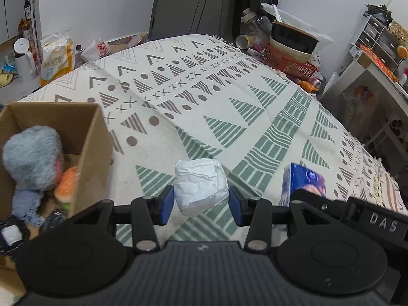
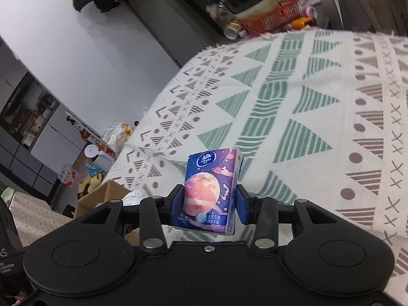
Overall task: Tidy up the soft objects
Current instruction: 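Carry the tissue bundle and tissue pack into the box and open both tools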
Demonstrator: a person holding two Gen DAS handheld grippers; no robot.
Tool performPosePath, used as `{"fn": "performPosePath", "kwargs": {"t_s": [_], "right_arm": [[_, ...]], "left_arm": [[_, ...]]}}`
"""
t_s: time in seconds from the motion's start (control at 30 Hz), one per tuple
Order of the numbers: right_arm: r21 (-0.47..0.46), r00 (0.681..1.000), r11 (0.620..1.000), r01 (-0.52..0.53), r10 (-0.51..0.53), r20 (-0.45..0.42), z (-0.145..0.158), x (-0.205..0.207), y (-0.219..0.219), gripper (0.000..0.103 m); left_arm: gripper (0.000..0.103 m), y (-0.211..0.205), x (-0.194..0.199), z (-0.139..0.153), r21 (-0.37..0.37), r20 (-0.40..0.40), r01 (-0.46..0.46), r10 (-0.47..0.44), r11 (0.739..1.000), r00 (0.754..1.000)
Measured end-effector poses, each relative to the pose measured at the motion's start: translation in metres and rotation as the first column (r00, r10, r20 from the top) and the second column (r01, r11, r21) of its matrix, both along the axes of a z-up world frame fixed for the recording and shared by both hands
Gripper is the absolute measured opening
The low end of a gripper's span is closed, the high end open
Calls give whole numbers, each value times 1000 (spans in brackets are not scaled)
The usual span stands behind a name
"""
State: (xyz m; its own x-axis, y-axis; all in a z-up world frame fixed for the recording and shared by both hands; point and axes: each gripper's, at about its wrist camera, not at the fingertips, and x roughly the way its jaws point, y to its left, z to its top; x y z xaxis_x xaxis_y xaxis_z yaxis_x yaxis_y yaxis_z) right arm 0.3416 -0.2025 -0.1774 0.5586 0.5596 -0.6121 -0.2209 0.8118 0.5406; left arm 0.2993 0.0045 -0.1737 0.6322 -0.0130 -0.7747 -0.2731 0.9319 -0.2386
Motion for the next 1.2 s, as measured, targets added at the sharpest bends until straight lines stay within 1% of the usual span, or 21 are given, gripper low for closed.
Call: {"fn": "performPosePath", "kwargs": {"t_s": [0.13,0.23,0.43,0.67,0.93,1.1,1.2], "right_arm": [[-1,1000,1000,-5,5,26,17,-15,9,42],[0,999,1000,-16,16,42,27,-27,19,42],[0,998,999,-41,41,51,39,-47,42,42],[-9,995,997,-79,79,58,50,-69,73,42],[-15,991,993,-113,114,68,58,-81,106,42],[-13,989,991,-131,132,63,58,-84,127,42],[-15,988,990,-143,144,60,57,-86,139,42]], "left_arm": [[45,8,-17,16,-2,23,14,-14,1000,1000],[45,16,-29,30,-18,42,22,-21,1000,999],[45,40,-55,48,-47,75,-4,7,999,997],[45,71,-71,52,-68,78,-67,73,995,994],[45,107,-85,56,-87,74,-137,143,987,987],[45,131,-94,52,-97,55,-185,191,978,980],[45,144,-97,47,-118,34,-203,208,972,978]]}}
